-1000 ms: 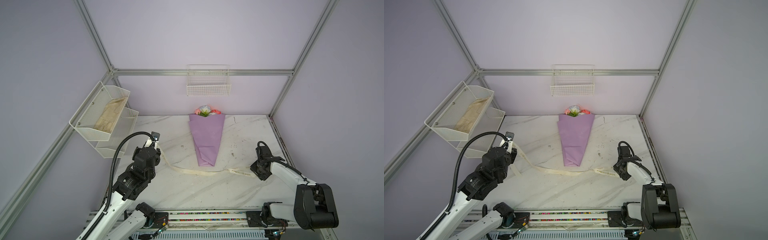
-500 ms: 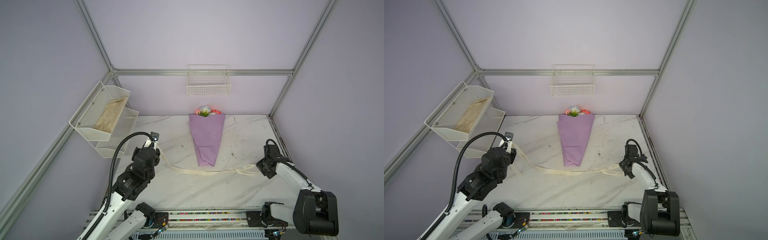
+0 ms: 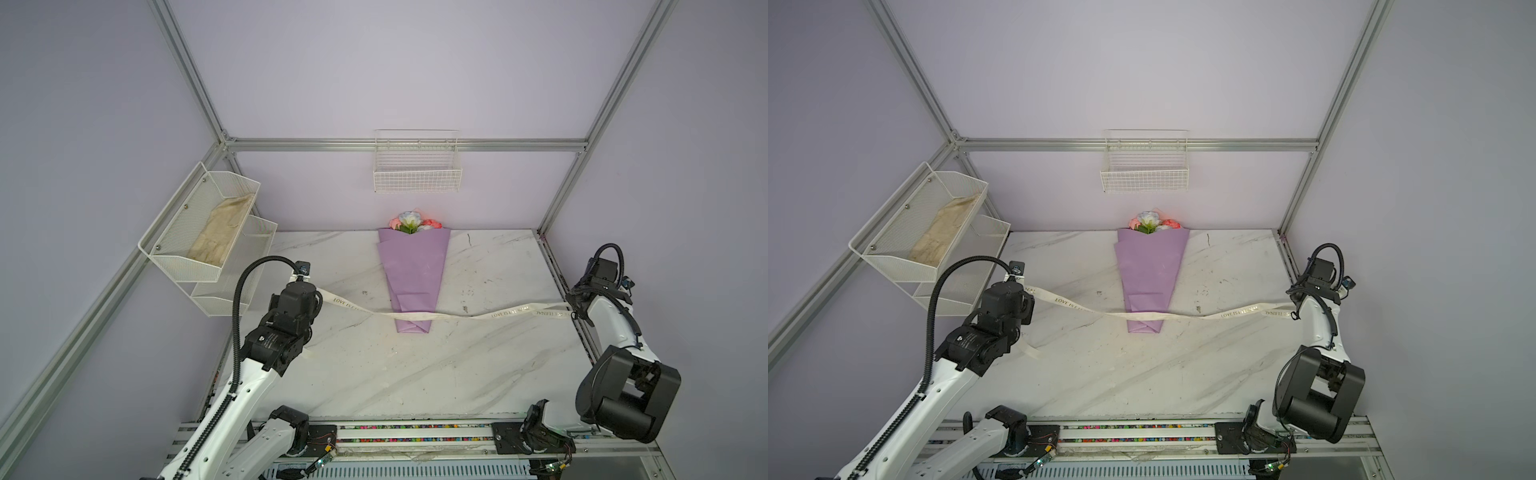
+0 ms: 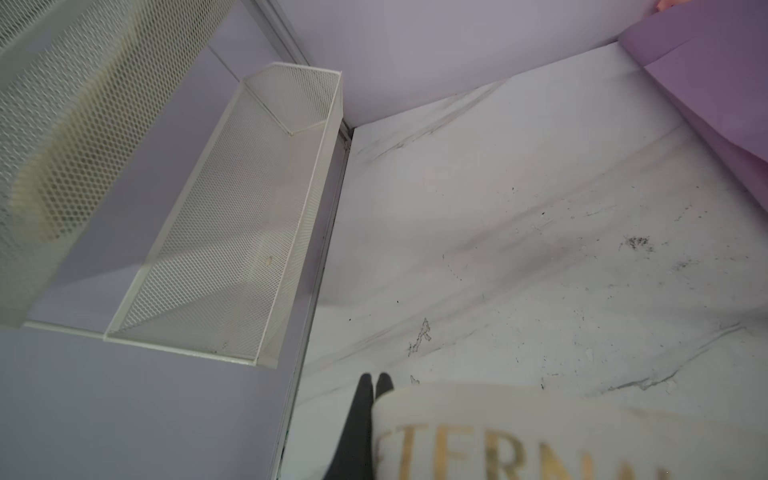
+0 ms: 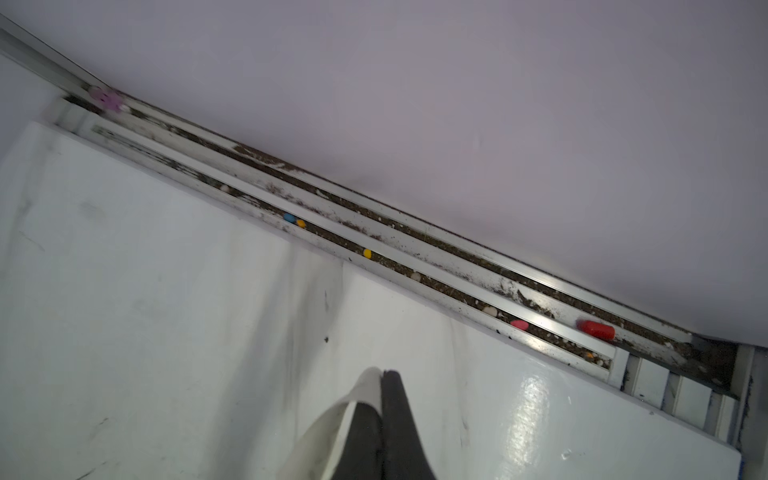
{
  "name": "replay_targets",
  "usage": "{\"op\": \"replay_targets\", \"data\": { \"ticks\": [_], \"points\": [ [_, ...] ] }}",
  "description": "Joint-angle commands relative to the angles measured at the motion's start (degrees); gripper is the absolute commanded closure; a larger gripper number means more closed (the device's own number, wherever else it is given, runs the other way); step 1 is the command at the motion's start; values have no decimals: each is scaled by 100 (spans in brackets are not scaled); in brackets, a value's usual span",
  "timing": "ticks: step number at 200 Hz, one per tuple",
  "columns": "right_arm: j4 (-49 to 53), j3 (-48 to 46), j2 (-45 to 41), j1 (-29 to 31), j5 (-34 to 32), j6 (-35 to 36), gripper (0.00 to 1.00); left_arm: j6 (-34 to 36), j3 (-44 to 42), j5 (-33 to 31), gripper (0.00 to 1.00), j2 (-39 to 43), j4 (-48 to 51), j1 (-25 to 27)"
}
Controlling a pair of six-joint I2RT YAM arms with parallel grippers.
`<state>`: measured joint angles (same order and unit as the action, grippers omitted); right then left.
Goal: Tie the bouquet of fake flowers
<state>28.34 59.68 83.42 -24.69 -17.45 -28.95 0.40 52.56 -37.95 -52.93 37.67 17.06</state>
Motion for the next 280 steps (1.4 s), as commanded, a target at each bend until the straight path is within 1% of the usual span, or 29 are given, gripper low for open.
{"op": "replay_targets", "data": {
  "ticks": [1,16,27,43,51,55,68,73,78,82,85,89,95,105,116,133,140,146,158,165,170,176,187,202,212,225,248,263,280],
  "points": [
    [-36,236,324,97,-486,478,97,-788,-273,423,100,-410,-144,-360],
    [-131,228,503,289,-792,543,95,-937,-318,629,100,-716,-227,-464],
    [-178,218,622,426,-973,605,94,-989,-322,586,100,-939,-252,-467],
    [-129,283,831,672,-1264,650,87,-925,-354,514,100,-1205,-258,-475],
    [36,390,969,795,-1442,568,84,-857,-345,572,100,-1311,-221,-476],
    [99,448,1030,854,-1536,510,81,-794,-351,655,98,-1366,-210,-471],
    [277,621,1185,997,-1771,431,67,-730,-322,817,90,-1498,-101,-467],
    [391,696,1233,1030,-1861,329,57,-870,-279,820,85,-1544,-2,-470],
    [445,750,1248,1051,-1898,270,51,-987,-235,873,71,-1570,115,-475],
    [478,787,1245,1058,-1873,259,48,-1061,-212,918,58,-1589,170,-475],
    [498,815,1238,1062,-1847,254,47,-1136,-196,977,50,-1591,207,-474],
    [524,849,1208,1069,-1822,226,47,-1218,-175,1088,43,-1588,276,-475],
    [548,854,1137,1079,-1780,183,47,-1370,-151,1288,39,-1560,360,-475],
    [442,772,934,1089,-1448,217,46,-1574,-176,1506,36,-1448,426,-475],
    [302,662,691,1089,-1158,342,45,-1861,-248,1537,29,-1255,503,-475],
    [110,473,287,1089,-149,517,44,-2214,-312,1606,26,-919,668,-475],
    [9,376,119,1093,526,545,44,-2390,-359,1566,25,-766,726,-475],
    [-215,181,-59,1098,1309,638,44,-2562,-410,1595,25,-621,734,-475],
    [-769,-304,-345,1136,2814,585,44,-2848,-539,1970,24,-353,695,-475],
    [-1066,-549,-432,1231,3495,470,45,-3040,-625,2207,19,-222,654,-477],
    [-1208,-667,-444,1337,3774,400,45,-3204,-683,2339,13,-130,643,-484],
    [-1229,-741,-442,1513,3848,327,45,-3411,-758,2532,9,-40,633,-484],
    [-1135,-789,-401,1842,3712,216,45,-3748,-925,2992,8,100,537,-491],
    [-1190,-919,-332,2224,3742,43,45,-4319,-1262,3300,4,254,441,-509],
    [-1291,-1002,-309,2455,3773,-83,45,-4681,-1522,3216,4,338,448,-519],
    [-1395,-1037,-302,2728,3759,-221,45,-5447,-1758,2942,4,352,613,-617],
    [-1499,-979,-262,3039,3757,-361,45,-5474,-2019,2938,6,158,217,-764],
    [-1524,-896,-176,3150,3766,-358,45,-5153,-2085,3144,6,-53,-400,-813],
    [-1545,-840,-49,3214,3776,-315,45,-4825,-2119,3479,10,-390,-1190,-896]
  ]
}}
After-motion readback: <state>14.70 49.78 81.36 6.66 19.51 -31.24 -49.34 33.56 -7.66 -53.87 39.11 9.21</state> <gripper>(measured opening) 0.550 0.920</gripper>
